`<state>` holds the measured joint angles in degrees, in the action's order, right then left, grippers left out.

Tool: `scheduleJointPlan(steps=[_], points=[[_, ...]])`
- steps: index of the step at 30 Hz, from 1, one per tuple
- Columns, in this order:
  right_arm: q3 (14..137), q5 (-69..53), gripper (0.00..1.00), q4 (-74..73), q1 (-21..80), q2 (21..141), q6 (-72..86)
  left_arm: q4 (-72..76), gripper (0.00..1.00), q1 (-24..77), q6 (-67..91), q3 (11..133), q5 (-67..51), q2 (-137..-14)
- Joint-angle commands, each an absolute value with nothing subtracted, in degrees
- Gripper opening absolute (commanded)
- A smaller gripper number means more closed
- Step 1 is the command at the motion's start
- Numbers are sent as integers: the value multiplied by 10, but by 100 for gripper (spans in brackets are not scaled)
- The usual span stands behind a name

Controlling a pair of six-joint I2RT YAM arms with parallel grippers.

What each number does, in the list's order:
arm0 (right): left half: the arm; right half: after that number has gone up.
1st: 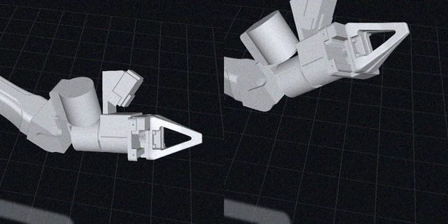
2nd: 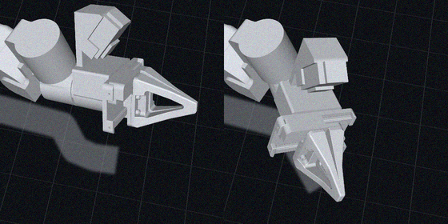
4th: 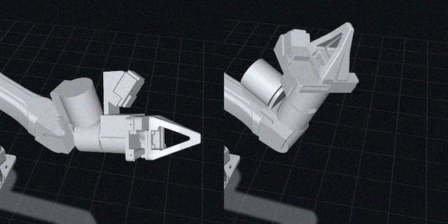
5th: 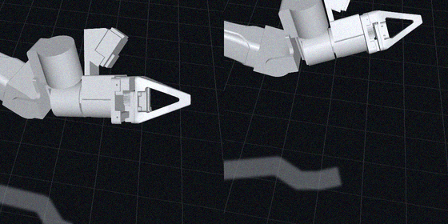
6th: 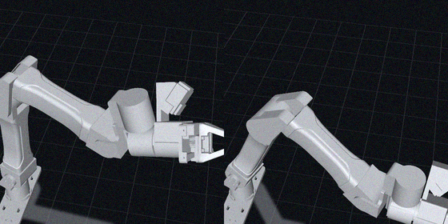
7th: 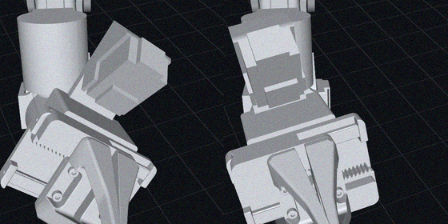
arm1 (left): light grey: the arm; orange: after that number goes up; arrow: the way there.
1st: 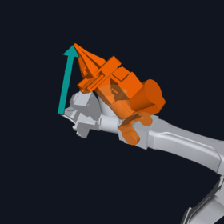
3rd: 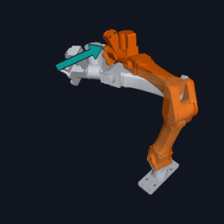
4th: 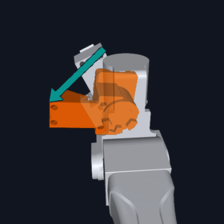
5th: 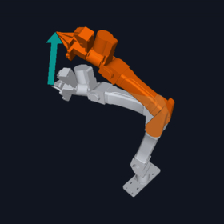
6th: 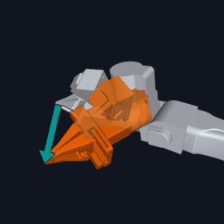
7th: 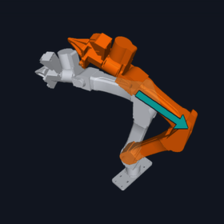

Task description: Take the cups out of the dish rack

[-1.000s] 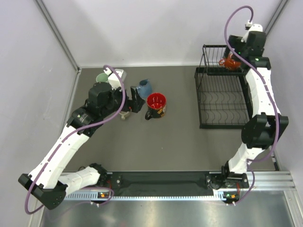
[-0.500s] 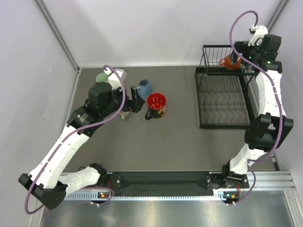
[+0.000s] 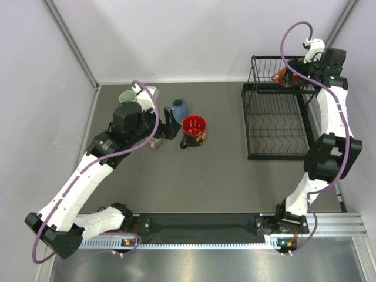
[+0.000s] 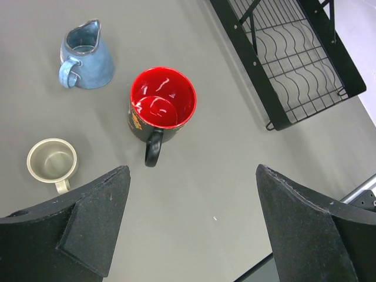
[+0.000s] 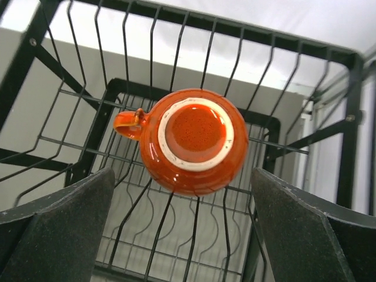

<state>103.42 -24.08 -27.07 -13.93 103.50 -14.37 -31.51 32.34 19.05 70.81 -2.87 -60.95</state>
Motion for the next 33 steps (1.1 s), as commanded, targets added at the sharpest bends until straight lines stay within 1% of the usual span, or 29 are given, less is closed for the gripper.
scheduleJointPlan(steps=[1, 5, 17, 22, 25, 26, 28, 33], points=[[1072, -264, 100, -279, -144, 1056, -163, -285, 93, 323, 178, 708, -23, -609], [1097, -228, 100, -279, -145, 1077, -154, -284, 93, 323, 178, 708, -22, -610], [1126, -265, 100, -276, -145, 1131, -134, -284, 93, 323, 173, 712, -16, -619], [1135, -259, 96, -280, -144, 1134, -132, -284, 93, 323, 172, 715, -17, -621], [1144, -245, 90, -290, -144, 1140, -134, -283, 93, 323, 173, 716, -18, -621], [1149, -241, 86, -293, -144, 1142, -134, -283, 93, 323, 173, 716, -18, -620], [1157, -240, 83, -301, -144, 1146, -134, -283, 93, 323, 172, 716, -17, -620], [1160, -248, 67, -294, -142, 1145, -119, -282, 93, 323, 172, 715, -15, -616]])
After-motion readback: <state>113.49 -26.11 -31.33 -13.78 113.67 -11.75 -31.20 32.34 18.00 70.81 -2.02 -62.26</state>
